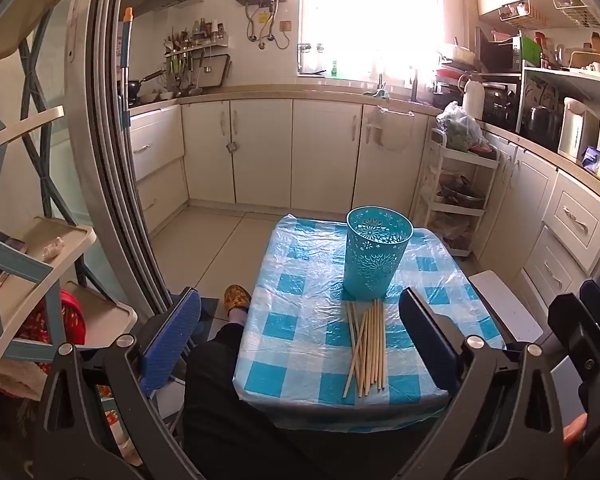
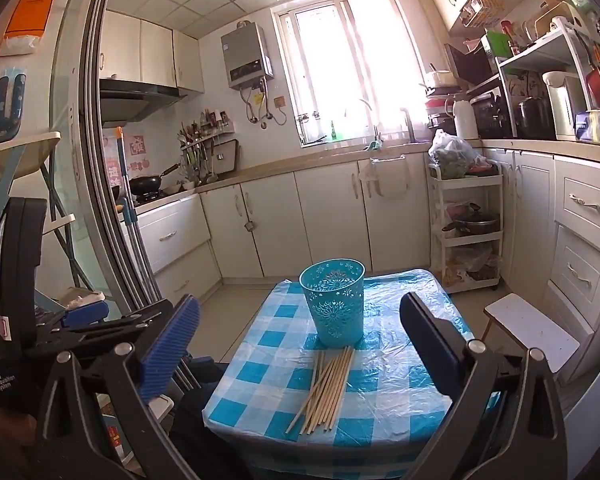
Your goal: Organize utensils
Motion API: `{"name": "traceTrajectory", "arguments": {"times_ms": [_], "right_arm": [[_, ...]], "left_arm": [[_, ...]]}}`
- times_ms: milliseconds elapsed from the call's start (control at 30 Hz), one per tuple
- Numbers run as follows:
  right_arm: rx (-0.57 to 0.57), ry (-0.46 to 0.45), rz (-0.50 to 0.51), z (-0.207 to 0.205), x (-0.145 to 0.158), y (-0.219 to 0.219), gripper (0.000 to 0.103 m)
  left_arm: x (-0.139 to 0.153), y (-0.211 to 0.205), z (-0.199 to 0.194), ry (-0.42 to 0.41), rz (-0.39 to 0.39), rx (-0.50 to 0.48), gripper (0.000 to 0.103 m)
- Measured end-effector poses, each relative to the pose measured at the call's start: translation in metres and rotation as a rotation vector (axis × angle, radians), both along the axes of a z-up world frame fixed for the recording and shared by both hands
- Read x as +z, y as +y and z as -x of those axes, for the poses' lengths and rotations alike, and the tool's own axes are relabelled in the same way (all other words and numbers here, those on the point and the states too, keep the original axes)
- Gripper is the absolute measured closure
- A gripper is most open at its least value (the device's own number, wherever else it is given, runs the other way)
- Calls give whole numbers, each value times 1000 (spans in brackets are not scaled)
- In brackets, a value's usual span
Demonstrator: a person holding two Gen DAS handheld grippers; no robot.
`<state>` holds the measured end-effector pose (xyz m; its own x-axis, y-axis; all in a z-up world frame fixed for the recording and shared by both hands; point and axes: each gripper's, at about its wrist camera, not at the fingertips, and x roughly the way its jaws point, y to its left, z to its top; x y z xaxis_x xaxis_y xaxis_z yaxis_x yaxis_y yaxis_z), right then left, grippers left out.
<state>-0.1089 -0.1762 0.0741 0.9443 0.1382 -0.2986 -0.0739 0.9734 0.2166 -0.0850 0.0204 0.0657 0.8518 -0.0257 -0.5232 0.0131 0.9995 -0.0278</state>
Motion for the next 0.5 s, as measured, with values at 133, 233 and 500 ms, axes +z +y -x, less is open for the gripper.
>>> {"name": "traceTrajectory", "arguments": {"times_ms": [133, 233, 500], "right_arm": [[1, 1, 1, 0, 0, 0, 7], [-1, -1, -1, -1, 0, 0, 7], [0, 2, -3, 0, 0, -1, 7]], "left_arm": [[-1, -1, 1, -1, -1, -1, 7], [-1, -1, 1, -1, -1, -1, 7], [-1, -2, 2, -1, -1, 0, 7]]}}
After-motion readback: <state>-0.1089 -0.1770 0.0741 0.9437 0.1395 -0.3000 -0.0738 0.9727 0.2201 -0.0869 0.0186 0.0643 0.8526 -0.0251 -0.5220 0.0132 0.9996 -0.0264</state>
